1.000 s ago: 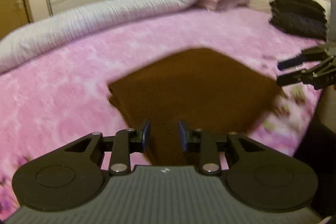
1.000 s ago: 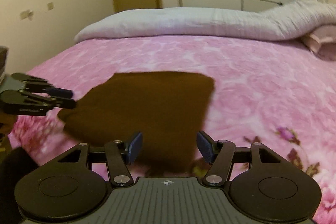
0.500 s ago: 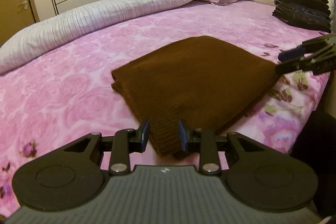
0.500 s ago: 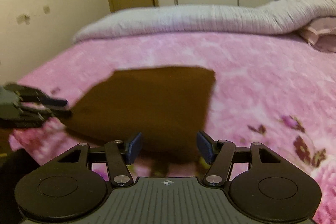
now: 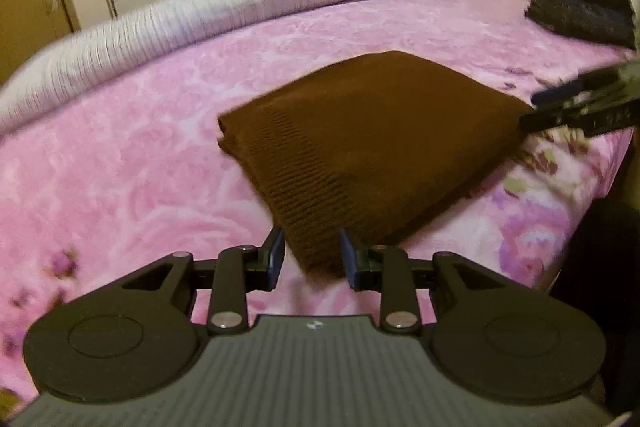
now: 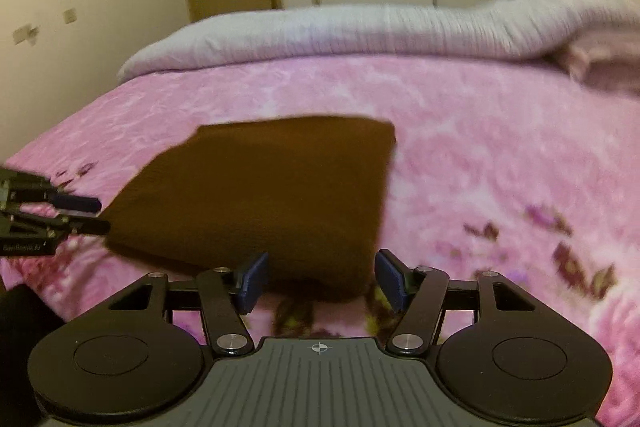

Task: Fold clothes
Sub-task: 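Grasp the folded cardigan edge with both grippers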

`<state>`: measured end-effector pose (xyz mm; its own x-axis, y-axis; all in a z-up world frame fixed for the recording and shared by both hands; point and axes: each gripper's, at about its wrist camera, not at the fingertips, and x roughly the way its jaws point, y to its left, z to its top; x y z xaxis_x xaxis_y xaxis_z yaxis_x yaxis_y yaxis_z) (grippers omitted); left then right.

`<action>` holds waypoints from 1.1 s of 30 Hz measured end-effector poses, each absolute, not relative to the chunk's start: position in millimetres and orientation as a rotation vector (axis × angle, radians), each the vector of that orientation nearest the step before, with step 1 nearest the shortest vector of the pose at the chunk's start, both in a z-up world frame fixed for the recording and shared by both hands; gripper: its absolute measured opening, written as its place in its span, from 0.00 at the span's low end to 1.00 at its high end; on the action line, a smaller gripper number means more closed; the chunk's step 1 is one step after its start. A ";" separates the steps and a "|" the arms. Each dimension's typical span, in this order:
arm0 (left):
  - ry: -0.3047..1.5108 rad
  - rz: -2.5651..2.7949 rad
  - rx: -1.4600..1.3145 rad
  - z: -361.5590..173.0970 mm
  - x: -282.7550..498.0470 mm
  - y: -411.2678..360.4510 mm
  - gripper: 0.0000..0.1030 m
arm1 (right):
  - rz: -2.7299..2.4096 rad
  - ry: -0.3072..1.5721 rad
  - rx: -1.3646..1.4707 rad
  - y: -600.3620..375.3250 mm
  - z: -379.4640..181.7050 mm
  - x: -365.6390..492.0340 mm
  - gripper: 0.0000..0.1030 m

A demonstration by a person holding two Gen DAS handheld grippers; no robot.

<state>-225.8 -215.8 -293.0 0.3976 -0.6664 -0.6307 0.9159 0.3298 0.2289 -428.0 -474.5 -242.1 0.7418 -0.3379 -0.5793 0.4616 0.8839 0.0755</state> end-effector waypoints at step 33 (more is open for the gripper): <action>0.339 -1.119 0.873 -323.5 -265.0 -233.8 0.51 | -0.197 0.840 -0.927 -417.8 -319.7 -374.2 0.56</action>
